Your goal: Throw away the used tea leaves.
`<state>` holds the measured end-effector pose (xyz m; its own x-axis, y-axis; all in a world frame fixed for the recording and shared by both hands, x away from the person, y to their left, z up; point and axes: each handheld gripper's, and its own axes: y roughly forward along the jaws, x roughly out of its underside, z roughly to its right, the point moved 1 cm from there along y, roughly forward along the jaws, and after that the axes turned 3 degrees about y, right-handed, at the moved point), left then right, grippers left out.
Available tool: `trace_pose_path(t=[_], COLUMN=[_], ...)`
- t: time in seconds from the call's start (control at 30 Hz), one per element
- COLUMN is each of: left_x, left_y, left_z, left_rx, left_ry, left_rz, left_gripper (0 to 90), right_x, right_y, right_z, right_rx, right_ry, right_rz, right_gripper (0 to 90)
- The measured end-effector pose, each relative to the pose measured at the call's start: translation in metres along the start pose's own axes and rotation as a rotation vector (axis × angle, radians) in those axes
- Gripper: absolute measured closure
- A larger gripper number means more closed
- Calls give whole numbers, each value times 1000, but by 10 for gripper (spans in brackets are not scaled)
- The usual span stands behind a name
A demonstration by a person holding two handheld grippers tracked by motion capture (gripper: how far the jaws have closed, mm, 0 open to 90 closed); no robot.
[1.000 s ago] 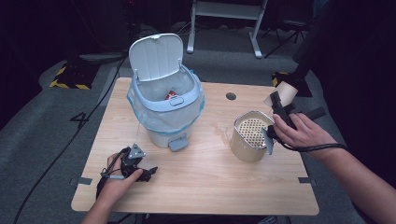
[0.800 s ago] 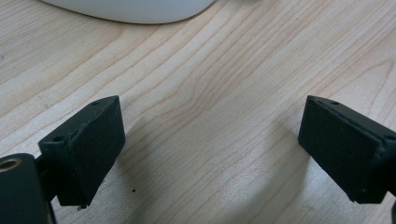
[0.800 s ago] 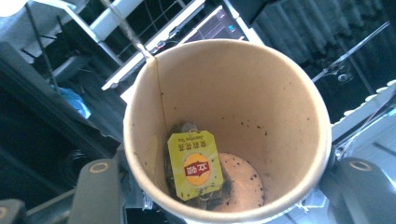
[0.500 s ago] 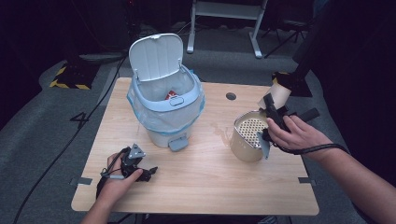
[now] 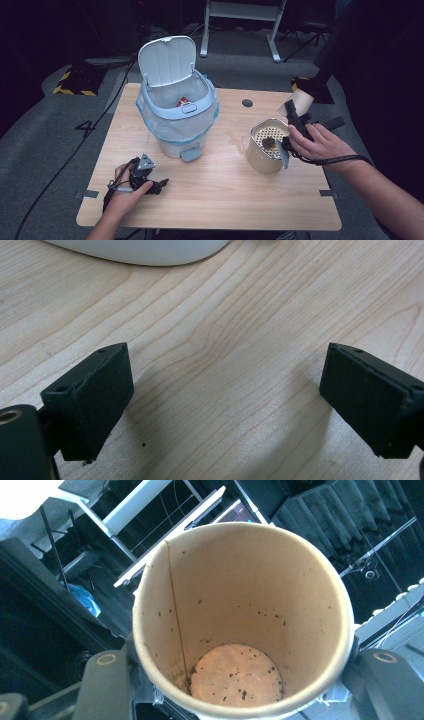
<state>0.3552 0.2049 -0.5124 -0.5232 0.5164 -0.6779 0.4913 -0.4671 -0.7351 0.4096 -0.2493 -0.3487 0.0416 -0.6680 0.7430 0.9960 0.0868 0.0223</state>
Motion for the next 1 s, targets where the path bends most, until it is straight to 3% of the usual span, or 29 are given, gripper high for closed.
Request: trace_pose_path(t=[0.07,0.13,0.17,0.2,0.23,0.27,0.3,0.37,0.4,0.43,0.53,0.57,0.63,0.73,0.83,0.87,0.9,0.93,0.97,1.0], left_x=[0,0,0,0,0,1,1,1,1,1,1,1,1,1,0,0,0,0,0,0], left_y=[0,0,0,0,0,0,0,-1,-1,-1,-1,-1,-1,0,0,0,0,0,0,0], left_z=[-1,-3,-3,-4,-4,-4,-5,-5,-5,-5,-5,-5,-6,-7,-7,-7,-7,-7,-7,-7], left_rx=[3,-4,-4,-5,-5,-4,-8,-10,-10,-10,-9,-8,-6,-4,-11,-11,-12,-12,-12,-10], left_ry=[-2,0,0,-1,-1,-7,-7,-10,-9,-9,-9,-9,-9,-6,0,0,-1,0,0,-4], left_rz=[1,4,4,-2,-2,-1,1,1,1,1,0,0,1,-1,-2,-2,-1,-3,-3,-2], left_gripper=[74,74,74,74,74,74,74,74,74,74,73,73,73,72,72,72,72,72,72,72], right_x=[1,4,4,8,8,10,15,23,30,30,53,53,62,71,81,81,85,86,86,88], right_y=[0,-1,-1,0,0,0,1,3,4,4,9,9,11,14,17,17,20,21,21,22], right_z=[1,3,3,5,5,6,6,6,5,5,1,1,-5,-13,-24,-24,-29,-31,-31,-33], right_rx=[-1,-28,-28,-59,-59,-70,-109,-155,-191,-191,-279,-279,-332,-376,-451,-451,-490,-506,-506,-528], right_ry=[2,105,105,191,191,221,328,457,560,560,880,880,1057,1232,1453,1453,1553,1594,1594,1650], right_rz=[-1,29,29,59,59,67,100,137,168,168,241,241,261,298,366,366,406,420,420,438], right_gripper=[374,365,365,360,360,358,356,356,356,356,356,356,354,351,351,351,350,350,350,349])
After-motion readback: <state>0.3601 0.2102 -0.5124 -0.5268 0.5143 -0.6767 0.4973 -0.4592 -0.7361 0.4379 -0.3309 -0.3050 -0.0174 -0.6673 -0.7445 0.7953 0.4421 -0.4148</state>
